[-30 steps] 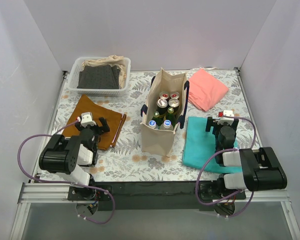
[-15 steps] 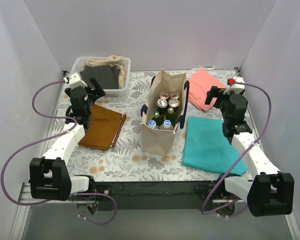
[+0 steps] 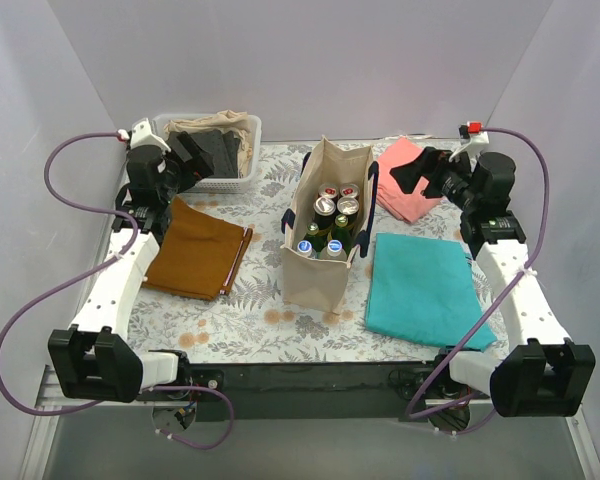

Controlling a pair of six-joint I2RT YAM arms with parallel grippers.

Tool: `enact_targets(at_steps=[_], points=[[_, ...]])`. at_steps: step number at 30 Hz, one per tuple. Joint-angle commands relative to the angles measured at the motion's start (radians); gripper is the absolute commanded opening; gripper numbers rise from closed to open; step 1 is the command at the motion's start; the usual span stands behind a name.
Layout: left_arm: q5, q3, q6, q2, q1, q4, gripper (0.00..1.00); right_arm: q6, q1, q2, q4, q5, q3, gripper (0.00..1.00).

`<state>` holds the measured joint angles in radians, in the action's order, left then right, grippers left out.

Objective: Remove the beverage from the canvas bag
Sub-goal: Adjust the canvas bag at the center of the board.

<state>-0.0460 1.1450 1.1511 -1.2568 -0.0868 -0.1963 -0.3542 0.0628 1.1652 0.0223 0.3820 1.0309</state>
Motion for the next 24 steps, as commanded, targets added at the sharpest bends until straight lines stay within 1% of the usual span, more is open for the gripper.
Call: enact_targets(at_steps=[1,2,3,4,5,6,7,8,9,10,11,12,13,14,15,16,19,20,22,24], points=[[0.205,0.093,0.033,0.013,0.002,-0.04,0.98,-0.037,-0.014,-0.016,0.002,0.185,0.075,0.98],[0.288,0.113,0.027,0.007,0.002,-0.04,0.98,-0.025,-0.012,-0.015,-0.018,0.211,0.09,0.98],[0.323,0.154,0.024,-0.004,0.002,-0.04,0.98,-0.005,-0.012,-0.006,-0.051,0.218,0.11,0.98],[0.354,0.179,0.024,-0.03,0.002,-0.041,0.98,0.038,-0.011,0.004,-0.088,0.224,0.17,0.98],[0.401,0.202,0.033,-0.051,0.002,-0.045,0.98,0.066,-0.008,0.016,-0.163,0.235,0.196,0.98],[0.423,0.267,0.047,-0.074,0.002,-0.055,0.98,0.099,-0.003,0.039,-0.209,0.222,0.228,0.98],[0.457,0.301,0.056,-0.101,0.002,-0.072,0.91,0.162,0.017,0.051,-0.269,0.19,0.262,0.98],[0.487,0.332,0.061,-0.16,-0.004,-0.107,0.87,0.191,0.031,0.063,-0.38,0.12,0.323,0.97],[0.514,0.364,0.061,-0.185,-0.01,-0.129,0.85,0.217,0.051,0.071,-0.419,0.082,0.34,0.95],[0.496,0.412,0.049,-0.211,-0.036,-0.156,0.83,0.245,0.105,0.07,-0.467,0.031,0.348,0.95],[0.465,0.435,0.038,-0.24,-0.056,-0.208,0.83,0.251,0.135,0.059,-0.485,-0.065,0.36,0.95],[0.374,0.45,0.016,-0.251,-0.083,-0.233,0.83,0.251,0.187,0.056,-0.505,-0.104,0.368,0.95],[0.315,0.478,-0.031,-0.256,-0.152,-0.261,0.83,0.253,0.213,0.051,-0.542,-0.136,0.379,0.97],[0.251,0.483,-0.051,-0.257,-0.19,-0.299,0.83,0.256,0.239,0.048,-0.561,-0.211,0.395,0.97],[0.201,0.484,-0.065,-0.257,-0.227,-0.305,0.84,0.258,0.282,0.045,-0.577,-0.244,0.408,0.97],[0.126,0.502,-0.065,-0.26,-0.275,-0.31,0.85,0.25,0.298,0.047,-0.611,-0.268,0.419,0.97],[0.149,0.561,-0.031,-0.288,-0.323,-0.353,0.82,0.239,0.351,0.059,-0.677,-0.31,0.483,0.96],[0.141,0.602,-0.03,-0.293,-0.338,-0.394,0.81,0.238,0.365,0.062,-0.696,-0.321,0.498,0.96],[0.112,0.608,-0.028,-0.282,-0.378,-0.425,0.8,0.238,0.402,0.063,-0.748,-0.334,0.535,0.93],[0.095,0.584,-0.024,-0.247,-0.396,-0.454,0.8,0.244,0.425,0.048,-0.765,-0.328,0.54,0.93]])
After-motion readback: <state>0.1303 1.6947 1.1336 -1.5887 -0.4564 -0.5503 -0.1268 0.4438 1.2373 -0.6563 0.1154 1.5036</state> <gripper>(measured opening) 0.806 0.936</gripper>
